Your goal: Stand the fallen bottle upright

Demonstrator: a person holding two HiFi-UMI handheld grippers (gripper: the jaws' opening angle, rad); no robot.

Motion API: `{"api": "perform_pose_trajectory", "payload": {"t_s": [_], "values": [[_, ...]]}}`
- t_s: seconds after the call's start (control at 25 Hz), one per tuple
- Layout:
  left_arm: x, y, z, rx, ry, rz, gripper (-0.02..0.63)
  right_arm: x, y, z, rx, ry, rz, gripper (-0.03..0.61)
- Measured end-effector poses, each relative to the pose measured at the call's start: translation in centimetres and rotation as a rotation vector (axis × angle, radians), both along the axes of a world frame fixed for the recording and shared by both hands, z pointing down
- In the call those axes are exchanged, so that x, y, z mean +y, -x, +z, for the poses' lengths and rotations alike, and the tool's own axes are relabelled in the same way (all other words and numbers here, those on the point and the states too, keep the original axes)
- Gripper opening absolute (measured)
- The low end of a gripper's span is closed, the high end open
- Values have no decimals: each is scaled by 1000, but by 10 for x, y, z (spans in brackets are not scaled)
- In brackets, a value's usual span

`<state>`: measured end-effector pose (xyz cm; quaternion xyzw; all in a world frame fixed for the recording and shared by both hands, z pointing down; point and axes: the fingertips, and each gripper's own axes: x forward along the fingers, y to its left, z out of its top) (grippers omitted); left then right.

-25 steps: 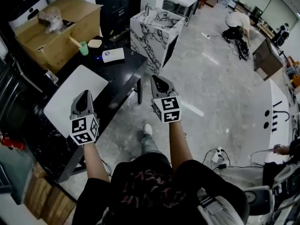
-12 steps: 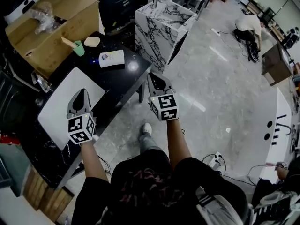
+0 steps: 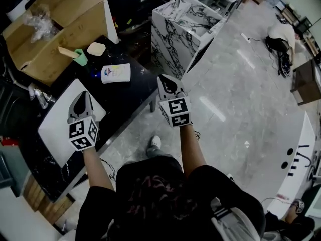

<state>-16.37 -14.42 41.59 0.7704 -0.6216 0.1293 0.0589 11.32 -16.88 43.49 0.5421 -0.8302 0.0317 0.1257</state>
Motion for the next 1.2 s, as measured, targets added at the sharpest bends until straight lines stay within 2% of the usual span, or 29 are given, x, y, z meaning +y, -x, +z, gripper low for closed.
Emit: {"api": "perform_pose_trajectory", "payload": {"t_s": [0.2, 0.52, 1.2], "values": [[-16, -6, 4, -9, 22, -29, 17, -25, -1, 8, 2, 16, -44, 15], [-35, 4, 11, -12, 34, -60, 17, -48, 28, 15, 2, 35, -127, 15], [-113, 40, 64, 49, 120, -22, 17, -117, 99, 49, 64, 110, -196, 17]]}}
